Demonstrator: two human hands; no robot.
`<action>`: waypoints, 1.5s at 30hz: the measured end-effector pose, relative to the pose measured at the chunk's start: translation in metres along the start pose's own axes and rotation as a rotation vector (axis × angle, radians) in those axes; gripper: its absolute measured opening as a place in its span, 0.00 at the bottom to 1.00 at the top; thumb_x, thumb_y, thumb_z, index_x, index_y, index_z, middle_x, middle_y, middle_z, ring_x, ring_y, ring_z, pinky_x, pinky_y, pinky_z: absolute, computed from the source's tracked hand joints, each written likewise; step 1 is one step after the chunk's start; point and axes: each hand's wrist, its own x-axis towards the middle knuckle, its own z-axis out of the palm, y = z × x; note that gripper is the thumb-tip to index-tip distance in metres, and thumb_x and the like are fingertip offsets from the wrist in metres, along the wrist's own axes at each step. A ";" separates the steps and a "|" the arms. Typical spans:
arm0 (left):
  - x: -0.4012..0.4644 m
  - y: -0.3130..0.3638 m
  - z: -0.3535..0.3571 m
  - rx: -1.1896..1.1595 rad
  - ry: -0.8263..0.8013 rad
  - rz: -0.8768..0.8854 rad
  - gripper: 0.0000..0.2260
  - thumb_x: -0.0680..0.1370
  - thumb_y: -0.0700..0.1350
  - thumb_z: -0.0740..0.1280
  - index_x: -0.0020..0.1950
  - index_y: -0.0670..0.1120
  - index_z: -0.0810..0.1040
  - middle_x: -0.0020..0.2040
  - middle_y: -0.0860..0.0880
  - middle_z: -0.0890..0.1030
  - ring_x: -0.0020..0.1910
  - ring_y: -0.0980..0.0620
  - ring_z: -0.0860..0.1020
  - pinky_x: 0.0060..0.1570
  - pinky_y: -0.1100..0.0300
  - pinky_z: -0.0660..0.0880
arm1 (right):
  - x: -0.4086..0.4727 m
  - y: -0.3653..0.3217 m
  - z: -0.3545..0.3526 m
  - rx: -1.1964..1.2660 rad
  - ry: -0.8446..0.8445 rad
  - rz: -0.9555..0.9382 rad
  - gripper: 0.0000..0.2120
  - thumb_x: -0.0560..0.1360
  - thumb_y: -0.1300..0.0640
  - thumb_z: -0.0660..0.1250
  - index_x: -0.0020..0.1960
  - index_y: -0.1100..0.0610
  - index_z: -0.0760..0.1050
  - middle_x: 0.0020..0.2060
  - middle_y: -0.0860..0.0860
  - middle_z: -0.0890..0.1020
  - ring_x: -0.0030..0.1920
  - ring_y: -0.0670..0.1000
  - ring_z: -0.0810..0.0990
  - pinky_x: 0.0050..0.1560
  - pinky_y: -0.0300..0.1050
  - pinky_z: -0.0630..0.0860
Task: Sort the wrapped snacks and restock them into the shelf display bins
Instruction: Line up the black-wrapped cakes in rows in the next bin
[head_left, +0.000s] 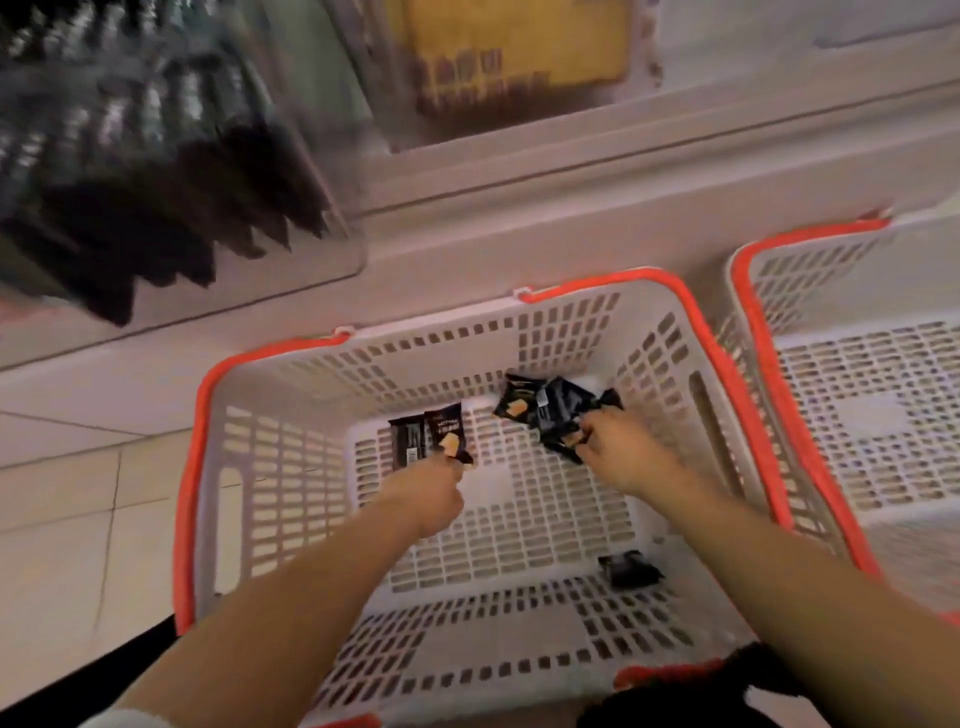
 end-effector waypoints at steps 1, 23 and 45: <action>0.008 -0.003 0.003 -0.066 0.023 -0.042 0.18 0.81 0.45 0.53 0.70 0.46 0.64 0.69 0.44 0.65 0.58 0.45 0.73 0.51 0.52 0.74 | 0.013 0.000 0.005 -0.016 0.038 -0.017 0.14 0.80 0.54 0.59 0.62 0.59 0.68 0.59 0.58 0.71 0.57 0.57 0.72 0.55 0.49 0.71; 0.088 -0.029 0.057 -0.539 0.389 -0.706 0.31 0.77 0.49 0.66 0.72 0.38 0.57 0.69 0.38 0.63 0.67 0.40 0.65 0.62 0.49 0.68 | 0.035 0.009 0.050 0.524 0.161 0.020 0.12 0.78 0.53 0.62 0.56 0.59 0.76 0.50 0.56 0.79 0.50 0.54 0.76 0.48 0.47 0.72; 0.034 0.014 0.047 -2.070 -0.067 -0.196 0.14 0.80 0.47 0.52 0.55 0.46 0.75 0.44 0.46 0.83 0.40 0.51 0.78 0.41 0.58 0.71 | 0.016 -0.011 0.048 1.439 -0.136 0.197 0.05 0.75 0.61 0.67 0.50 0.56 0.78 0.45 0.52 0.84 0.44 0.49 0.82 0.41 0.41 0.76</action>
